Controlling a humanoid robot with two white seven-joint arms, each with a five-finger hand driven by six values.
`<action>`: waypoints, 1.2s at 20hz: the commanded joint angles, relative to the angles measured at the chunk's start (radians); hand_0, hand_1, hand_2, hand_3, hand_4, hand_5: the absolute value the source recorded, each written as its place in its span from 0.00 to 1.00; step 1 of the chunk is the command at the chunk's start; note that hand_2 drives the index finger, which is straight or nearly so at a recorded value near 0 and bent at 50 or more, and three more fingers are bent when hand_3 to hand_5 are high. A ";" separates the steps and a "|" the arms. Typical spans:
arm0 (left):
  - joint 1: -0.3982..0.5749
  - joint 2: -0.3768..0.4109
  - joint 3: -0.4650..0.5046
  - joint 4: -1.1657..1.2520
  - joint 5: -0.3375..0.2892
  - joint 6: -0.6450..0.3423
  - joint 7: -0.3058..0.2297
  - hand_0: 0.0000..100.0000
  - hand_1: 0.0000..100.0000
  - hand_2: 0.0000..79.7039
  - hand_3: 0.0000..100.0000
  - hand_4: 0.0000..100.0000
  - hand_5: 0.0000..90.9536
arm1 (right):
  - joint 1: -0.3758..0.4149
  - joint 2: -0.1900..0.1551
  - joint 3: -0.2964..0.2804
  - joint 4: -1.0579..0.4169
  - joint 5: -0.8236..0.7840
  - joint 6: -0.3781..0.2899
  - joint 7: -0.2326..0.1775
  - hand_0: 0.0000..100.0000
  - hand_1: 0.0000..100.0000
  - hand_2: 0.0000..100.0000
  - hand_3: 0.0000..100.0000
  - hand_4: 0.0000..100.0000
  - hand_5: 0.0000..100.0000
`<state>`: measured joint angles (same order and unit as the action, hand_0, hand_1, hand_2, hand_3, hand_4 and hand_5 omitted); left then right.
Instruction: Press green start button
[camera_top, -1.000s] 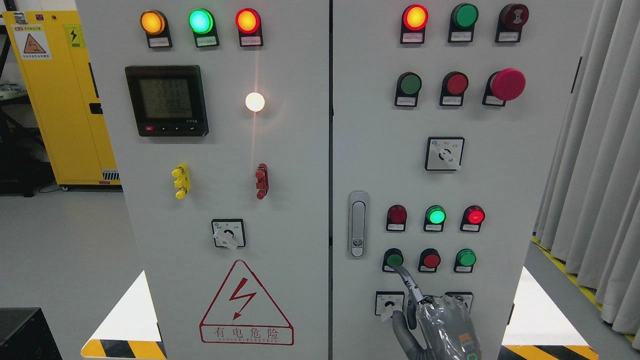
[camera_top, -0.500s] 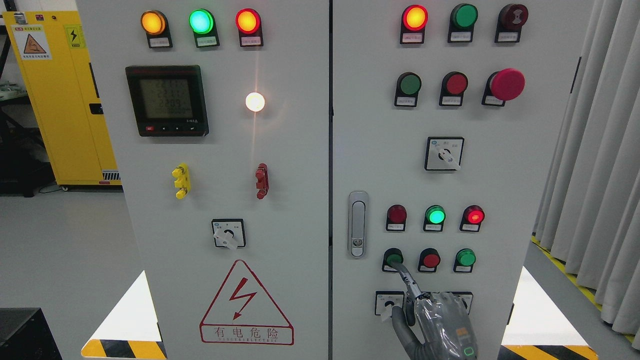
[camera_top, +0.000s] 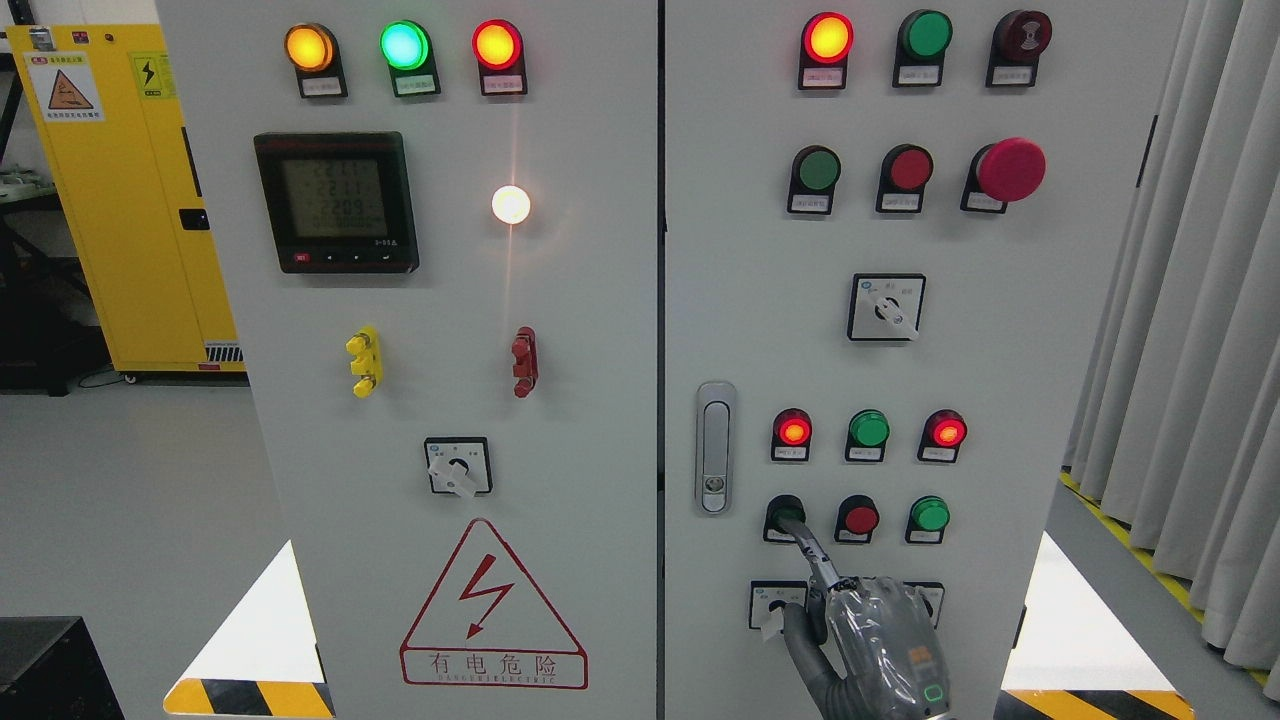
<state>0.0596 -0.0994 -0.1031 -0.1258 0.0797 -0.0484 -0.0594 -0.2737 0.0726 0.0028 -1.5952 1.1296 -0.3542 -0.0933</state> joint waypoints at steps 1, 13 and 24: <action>0.000 0.001 0.000 0.000 0.000 0.001 0.000 0.12 0.56 0.00 0.00 0.00 0.00 | 0.008 0.000 0.022 -0.003 -0.010 0.000 -0.014 0.83 0.92 0.00 0.92 1.00 1.00; -0.001 0.000 0.000 0.000 0.000 0.001 0.000 0.12 0.56 0.00 0.00 0.00 0.00 | 0.064 0.000 0.032 -0.117 -0.010 -0.020 -0.068 0.82 0.92 0.00 0.92 1.00 1.00; 0.000 0.001 0.000 0.000 -0.001 0.001 0.000 0.12 0.56 0.00 0.00 0.00 0.00 | 0.158 0.000 0.117 -0.204 -0.393 -0.074 -0.091 0.90 0.90 0.00 0.72 0.82 0.85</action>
<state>0.0596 -0.0993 -0.1029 -0.1258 0.0796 -0.0484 -0.0646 -0.1644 0.0721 0.0440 -1.7192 0.9493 -0.4303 -0.1886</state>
